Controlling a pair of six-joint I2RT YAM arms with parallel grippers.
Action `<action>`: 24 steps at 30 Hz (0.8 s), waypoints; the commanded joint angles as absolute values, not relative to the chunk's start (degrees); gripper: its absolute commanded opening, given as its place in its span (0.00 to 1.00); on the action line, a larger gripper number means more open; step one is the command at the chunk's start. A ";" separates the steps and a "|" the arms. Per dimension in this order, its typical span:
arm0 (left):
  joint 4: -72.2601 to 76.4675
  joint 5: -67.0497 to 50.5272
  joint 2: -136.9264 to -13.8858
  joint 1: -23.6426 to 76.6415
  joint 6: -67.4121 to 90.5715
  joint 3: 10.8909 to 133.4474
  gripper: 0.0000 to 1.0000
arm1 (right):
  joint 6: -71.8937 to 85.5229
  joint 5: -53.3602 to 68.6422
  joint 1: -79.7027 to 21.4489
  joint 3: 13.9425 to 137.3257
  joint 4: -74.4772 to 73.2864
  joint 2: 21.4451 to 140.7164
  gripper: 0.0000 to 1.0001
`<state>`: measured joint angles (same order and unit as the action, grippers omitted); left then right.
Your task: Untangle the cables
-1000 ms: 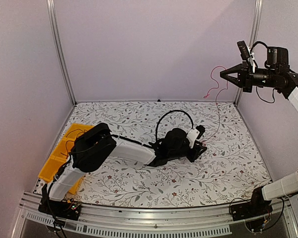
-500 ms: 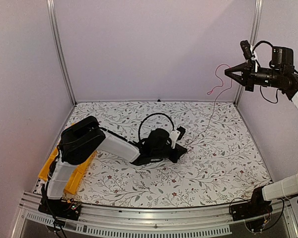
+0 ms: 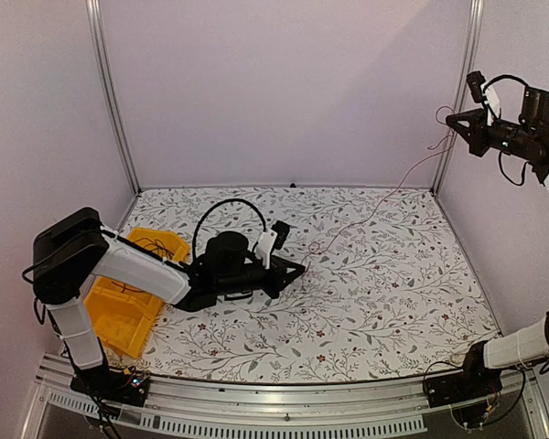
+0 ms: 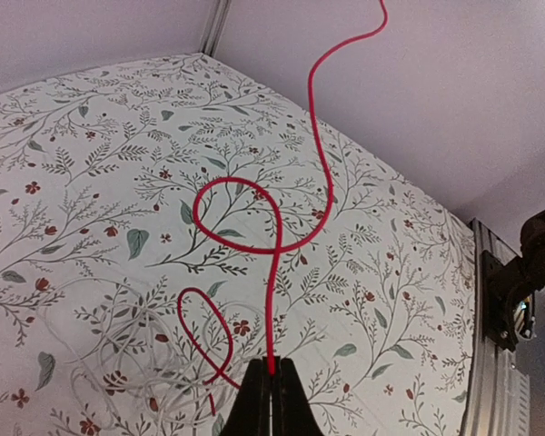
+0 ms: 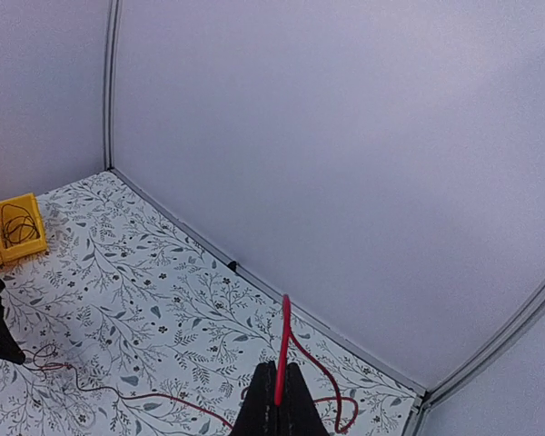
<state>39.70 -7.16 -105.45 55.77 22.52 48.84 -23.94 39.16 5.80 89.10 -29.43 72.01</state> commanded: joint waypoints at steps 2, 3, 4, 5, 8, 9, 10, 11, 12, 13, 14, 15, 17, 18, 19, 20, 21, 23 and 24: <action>47.08 -10.36 -103.71 56.00 19.62 47.47 0.00 | -22.18 49.75 5.42 82.54 -26.72 69.45 0.00; 47.00 -10.85 -104.40 55.99 19.05 48.66 0.00 | -22.08 52.35 4.94 81.01 -27.25 69.17 0.00; 46.89 -11.30 -105.42 56.03 18.87 49.99 0.00 | -22.28 53.97 4.07 79.56 -28.00 68.69 0.00; 47.11 -11.74 -106.06 56.00 18.70 51.14 0.00 | -23.00 54.15 2.90 78.04 -28.82 68.26 0.00; 47.58 -13.57 -107.41 56.01 18.65 54.42 0.00 | -25.74 52.47 0.69 73.95 -30.94 66.12 0.00; 47.35 -14.04 -107.36 55.98 18.59 55.42 0.00 | -26.48 51.10 0.50 73.11 -31.77 65.37 0.00; 47.22 -14.58 -107.14 55.73 18.59 56.13 0.00 | -27.53 49.26 0.45 72.38 -32.48 64.99 0.00; 47.38 -15.65 -106.62 55.41 18.73 56.65 0.00 | -28.07 47.02 0.44 71.53 -33.12 64.60 0.00; 47.83 -17.03 -105.85 54.95 18.92 56.97 0.00 | -28.68 44.47 0.52 70.32 -33.36 64.40 0.00; 48.23 -18.64 -104.77 54.29 19.34 56.96 0.00 | -29.19 41.84 0.76 68.54 -33.04 63.90 0.00; 48.72 -19.44 -103.41 53.59 20.19 56.77 0.00 | -30.06 40.11 1.74 66.42 -32.29 63.63 0.00; 49.34 -20.14 -101.80 52.83 20.82 56.40 0.00 | -30.63 38.91 3.03 64.29 -31.27 63.35 0.00; 50.04 -22.47 -98.09 51.04 21.48 55.51 0.00 | -31.14 37.21 6.37 60.75 -29.17 64.02 0.00; 49.90 -23.53 -96.11 50.40 21.59 55.16 0.00 | -31.34 36.23 8.23 59.44 -28.16 65.10 0.00; 49.34 -24.62 -94.06 49.58 21.62 54.74 0.00 | -31.45 34.64 9.73 58.51 -26.92 66.04 0.00; 48.29 -25.24 -91.77 48.70 21.46 54.37 0.00 | -31.26 32.75 11.08 57.95 -25.89 68.17 0.00; 46.71 -25.79 -89.52 47.57 21.02 53.94 0.00 | -30.95 30.78 11.94 57.82 -25.35 69.47 0.00; 42.95 -24.89 -84.05 46.22 19.40 52.95 0.00 | -30.66 26.99 12.38 57.48 -24.13 72.48 0.00; 41.06 -23.72 -81.21 45.62 18.23 52.06 0.00 | -30.27 25.38 12.42 57.08 -23.08 73.01 0.00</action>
<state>45.06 -22.57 -91.02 48.38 20.91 54.30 -30.04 34.24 11.53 58.26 -27.90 70.02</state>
